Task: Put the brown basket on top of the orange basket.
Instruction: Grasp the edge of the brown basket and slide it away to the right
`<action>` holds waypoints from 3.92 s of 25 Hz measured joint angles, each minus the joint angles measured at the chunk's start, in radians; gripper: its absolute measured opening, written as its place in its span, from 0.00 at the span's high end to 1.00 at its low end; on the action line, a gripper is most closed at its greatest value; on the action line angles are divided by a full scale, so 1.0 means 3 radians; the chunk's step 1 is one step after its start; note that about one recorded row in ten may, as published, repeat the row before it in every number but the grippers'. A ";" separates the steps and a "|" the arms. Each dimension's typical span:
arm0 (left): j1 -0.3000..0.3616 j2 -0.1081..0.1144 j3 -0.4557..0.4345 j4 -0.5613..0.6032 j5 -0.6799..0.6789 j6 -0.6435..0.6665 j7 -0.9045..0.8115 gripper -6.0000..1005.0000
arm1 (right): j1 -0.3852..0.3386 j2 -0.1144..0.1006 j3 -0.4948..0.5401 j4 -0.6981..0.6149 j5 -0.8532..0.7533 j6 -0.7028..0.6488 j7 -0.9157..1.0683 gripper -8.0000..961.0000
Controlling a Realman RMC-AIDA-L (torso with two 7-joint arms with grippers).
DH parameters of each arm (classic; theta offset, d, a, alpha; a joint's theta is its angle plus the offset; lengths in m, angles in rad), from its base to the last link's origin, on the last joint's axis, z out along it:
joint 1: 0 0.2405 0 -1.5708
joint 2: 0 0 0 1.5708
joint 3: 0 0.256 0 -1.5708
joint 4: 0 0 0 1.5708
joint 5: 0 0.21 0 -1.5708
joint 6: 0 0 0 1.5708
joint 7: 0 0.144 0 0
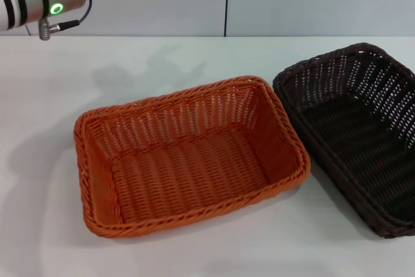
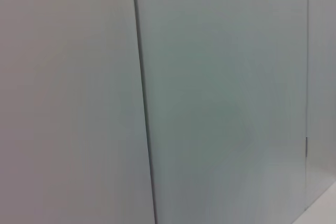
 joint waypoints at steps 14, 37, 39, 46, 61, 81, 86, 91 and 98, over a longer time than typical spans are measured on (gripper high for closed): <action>0.0000 -0.0005 -0.0003 -0.0057 -0.0123 -0.0217 0.0001 0.15 | -0.0345 0.0170 -0.0483 -0.0103 -0.0285 0.0370 -0.0003 0.28; -0.0005 0.0007 0.0084 -0.0044 -0.0431 -0.0240 0.0047 0.15 | -0.0684 0.0224 -0.1839 -0.0409 0.0503 0.0681 0.0072 0.28; -0.0017 0.0009 0.0074 -0.0036 -0.0430 -0.0243 0.0047 0.15 | -0.0684 0.0211 -0.1914 -0.0431 0.0567 0.0684 0.0117 0.28; -0.0022 0.0020 0.0013 -0.0010 -0.0409 -0.0253 0.0056 0.15 | -0.0628 -0.0023 -0.2389 -0.0472 0.1333 0.0693 0.0465 0.28; 0.0007 0.0016 0.0003 0.0004 -0.0431 -0.0252 0.0191 0.15 | -0.0362 -0.0042 -0.0770 -0.0233 0.0839 0.0618 0.0443 0.28; -0.0019 0.0000 0.0007 -0.0071 -0.0438 -0.0321 0.0262 0.15 | 0.0214 -0.0022 -0.0229 0.1237 -0.0274 -0.0363 -0.0005 0.28; -0.0035 0.0000 0.0027 -0.0072 -0.0438 -0.0351 0.0262 0.15 | 0.0235 -0.0017 -0.0225 0.1361 -0.0299 -0.0412 -0.0091 0.32; -0.0051 0.0000 0.0032 -0.0072 -0.0439 -0.0365 0.0264 0.15 | 0.0243 -0.0017 -0.0224 0.1408 -0.0366 -0.0431 -0.0098 0.41; -0.0057 0.0000 0.0033 -0.0079 -0.0438 -0.0394 0.0305 0.15 | 0.0243 -0.0018 -0.0228 0.1416 -0.0374 -0.0395 -0.0099 0.57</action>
